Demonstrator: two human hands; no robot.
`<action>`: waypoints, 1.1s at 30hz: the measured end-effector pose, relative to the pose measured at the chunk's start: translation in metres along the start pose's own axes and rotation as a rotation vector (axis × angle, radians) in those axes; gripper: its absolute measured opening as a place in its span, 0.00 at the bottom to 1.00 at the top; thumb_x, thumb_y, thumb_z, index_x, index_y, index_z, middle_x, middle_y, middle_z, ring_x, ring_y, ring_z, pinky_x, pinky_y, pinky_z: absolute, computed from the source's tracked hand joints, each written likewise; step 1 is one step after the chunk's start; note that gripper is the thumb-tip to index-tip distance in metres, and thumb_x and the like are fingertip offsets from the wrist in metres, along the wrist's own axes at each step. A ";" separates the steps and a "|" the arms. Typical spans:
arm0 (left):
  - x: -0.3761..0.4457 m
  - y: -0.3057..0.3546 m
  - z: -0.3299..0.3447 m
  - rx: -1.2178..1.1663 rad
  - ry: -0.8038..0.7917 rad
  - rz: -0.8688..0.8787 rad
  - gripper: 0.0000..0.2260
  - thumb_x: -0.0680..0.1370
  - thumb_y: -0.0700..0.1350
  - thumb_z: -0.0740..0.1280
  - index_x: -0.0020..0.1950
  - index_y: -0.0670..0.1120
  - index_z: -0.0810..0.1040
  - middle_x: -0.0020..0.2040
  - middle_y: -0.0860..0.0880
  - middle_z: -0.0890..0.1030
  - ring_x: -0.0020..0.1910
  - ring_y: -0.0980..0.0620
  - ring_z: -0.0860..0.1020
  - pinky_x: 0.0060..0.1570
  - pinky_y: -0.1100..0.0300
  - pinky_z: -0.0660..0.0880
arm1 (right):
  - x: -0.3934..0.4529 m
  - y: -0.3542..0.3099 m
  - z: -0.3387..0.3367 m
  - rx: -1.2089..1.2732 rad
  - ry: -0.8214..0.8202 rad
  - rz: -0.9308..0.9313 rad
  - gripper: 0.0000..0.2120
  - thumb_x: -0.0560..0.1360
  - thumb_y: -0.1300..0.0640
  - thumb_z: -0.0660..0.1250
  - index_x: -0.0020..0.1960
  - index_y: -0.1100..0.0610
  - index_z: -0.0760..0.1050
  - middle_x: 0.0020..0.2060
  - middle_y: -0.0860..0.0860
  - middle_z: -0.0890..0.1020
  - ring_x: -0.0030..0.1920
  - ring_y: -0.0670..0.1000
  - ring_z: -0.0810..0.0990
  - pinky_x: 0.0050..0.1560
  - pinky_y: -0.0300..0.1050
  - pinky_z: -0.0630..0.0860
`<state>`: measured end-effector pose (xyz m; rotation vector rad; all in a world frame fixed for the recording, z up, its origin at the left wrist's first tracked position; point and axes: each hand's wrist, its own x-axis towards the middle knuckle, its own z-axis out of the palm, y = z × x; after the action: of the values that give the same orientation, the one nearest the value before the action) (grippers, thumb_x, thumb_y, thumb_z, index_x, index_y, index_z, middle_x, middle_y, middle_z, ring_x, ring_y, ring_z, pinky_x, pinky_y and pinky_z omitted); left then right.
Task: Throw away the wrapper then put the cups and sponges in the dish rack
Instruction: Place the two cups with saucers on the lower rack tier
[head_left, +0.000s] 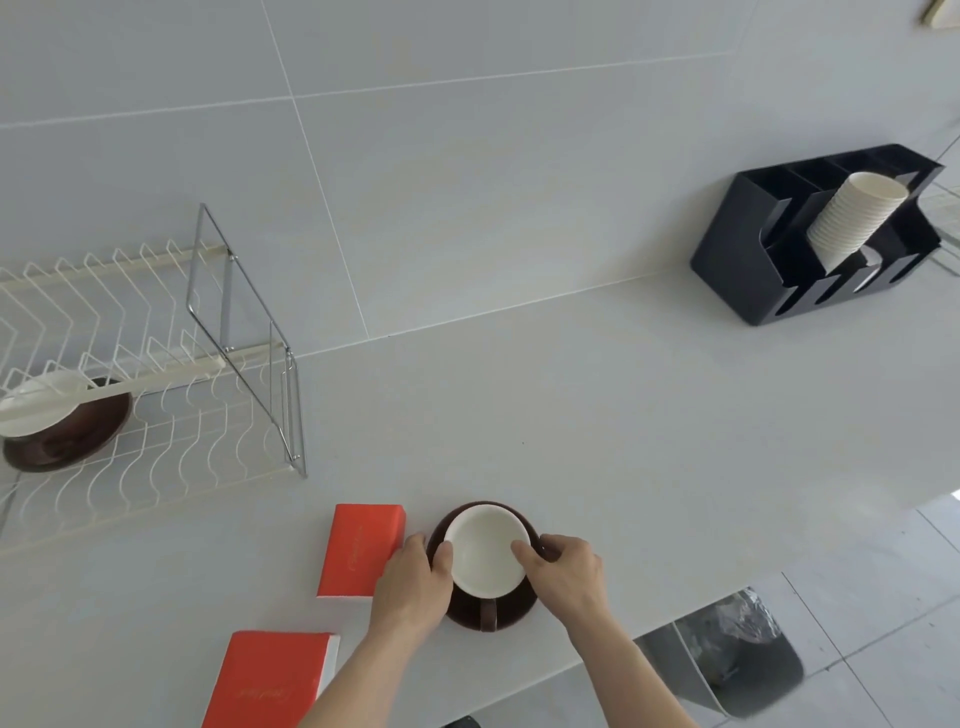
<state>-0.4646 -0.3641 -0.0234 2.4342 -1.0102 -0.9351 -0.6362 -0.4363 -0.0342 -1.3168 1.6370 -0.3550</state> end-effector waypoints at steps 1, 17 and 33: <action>0.000 0.001 -0.002 -0.007 0.008 0.000 0.22 0.81 0.56 0.56 0.69 0.43 0.70 0.62 0.46 0.79 0.60 0.46 0.77 0.53 0.54 0.74 | 0.001 -0.003 -0.001 -0.001 0.002 -0.011 0.18 0.66 0.43 0.70 0.26 0.52 0.71 0.21 0.44 0.67 0.26 0.46 0.68 0.28 0.39 0.65; 0.023 -0.026 -0.099 -0.273 0.199 -0.041 0.12 0.76 0.59 0.61 0.46 0.53 0.78 0.42 0.58 0.80 0.46 0.52 0.77 0.44 0.56 0.70 | 0.002 -0.113 0.041 -0.065 -0.083 -0.190 0.18 0.64 0.43 0.69 0.38 0.58 0.79 0.26 0.46 0.72 0.29 0.48 0.72 0.31 0.42 0.69; 0.056 -0.189 -0.241 -0.350 0.319 -0.195 0.17 0.74 0.58 0.63 0.27 0.53 0.69 0.21 0.60 0.73 0.32 0.55 0.74 0.30 0.58 0.64 | -0.054 -0.217 0.235 -0.181 -0.214 -0.257 0.16 0.67 0.45 0.71 0.28 0.54 0.74 0.21 0.45 0.71 0.28 0.47 0.73 0.28 0.38 0.65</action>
<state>-0.1750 -0.2605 0.0264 2.3078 -0.4617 -0.6816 -0.3221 -0.3930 0.0341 -1.6495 1.3482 -0.2121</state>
